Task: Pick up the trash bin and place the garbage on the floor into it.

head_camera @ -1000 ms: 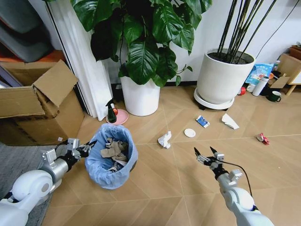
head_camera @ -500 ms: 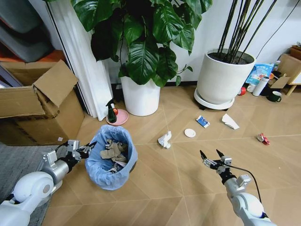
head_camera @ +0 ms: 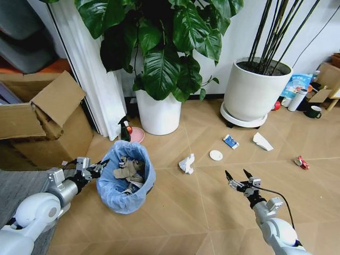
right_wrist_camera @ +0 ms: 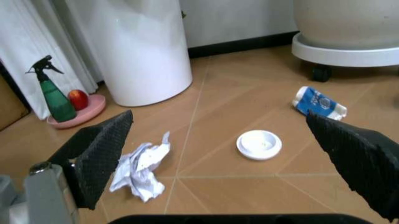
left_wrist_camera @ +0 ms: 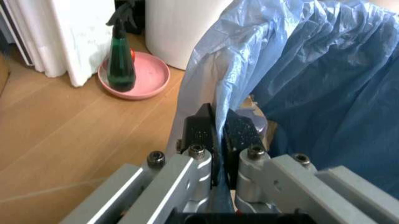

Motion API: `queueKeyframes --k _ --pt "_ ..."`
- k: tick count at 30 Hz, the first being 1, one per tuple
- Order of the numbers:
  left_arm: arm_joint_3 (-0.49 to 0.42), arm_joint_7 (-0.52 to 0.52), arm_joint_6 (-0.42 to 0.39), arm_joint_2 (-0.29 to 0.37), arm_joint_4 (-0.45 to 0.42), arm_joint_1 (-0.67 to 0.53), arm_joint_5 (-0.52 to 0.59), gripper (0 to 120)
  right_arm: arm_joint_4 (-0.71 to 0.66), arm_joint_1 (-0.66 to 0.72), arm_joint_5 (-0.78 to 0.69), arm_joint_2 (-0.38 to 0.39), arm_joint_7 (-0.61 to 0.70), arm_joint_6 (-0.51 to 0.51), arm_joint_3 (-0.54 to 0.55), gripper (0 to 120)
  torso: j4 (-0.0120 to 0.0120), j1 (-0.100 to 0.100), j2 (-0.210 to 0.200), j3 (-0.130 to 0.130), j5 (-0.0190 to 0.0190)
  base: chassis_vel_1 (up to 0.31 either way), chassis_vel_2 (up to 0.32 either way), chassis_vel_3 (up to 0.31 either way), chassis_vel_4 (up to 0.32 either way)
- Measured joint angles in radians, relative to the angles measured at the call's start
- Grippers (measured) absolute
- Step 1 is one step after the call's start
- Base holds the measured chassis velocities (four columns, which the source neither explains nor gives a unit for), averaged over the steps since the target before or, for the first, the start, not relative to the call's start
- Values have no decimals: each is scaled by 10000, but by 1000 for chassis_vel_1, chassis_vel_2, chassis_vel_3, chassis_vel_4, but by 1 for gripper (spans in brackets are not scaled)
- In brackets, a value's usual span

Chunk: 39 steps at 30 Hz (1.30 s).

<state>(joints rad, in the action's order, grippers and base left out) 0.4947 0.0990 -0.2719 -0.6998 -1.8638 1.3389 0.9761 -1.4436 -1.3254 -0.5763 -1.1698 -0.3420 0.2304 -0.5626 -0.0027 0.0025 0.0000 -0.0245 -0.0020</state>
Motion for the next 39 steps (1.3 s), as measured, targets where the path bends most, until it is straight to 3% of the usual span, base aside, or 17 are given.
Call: queueKeyframes --k 39 --pt "-86 -12 -10 49 -74 44 19 0 146 105 -38 -3 -254 170 165 100 3 -1 -1 1 1 -119 123 123 -124"
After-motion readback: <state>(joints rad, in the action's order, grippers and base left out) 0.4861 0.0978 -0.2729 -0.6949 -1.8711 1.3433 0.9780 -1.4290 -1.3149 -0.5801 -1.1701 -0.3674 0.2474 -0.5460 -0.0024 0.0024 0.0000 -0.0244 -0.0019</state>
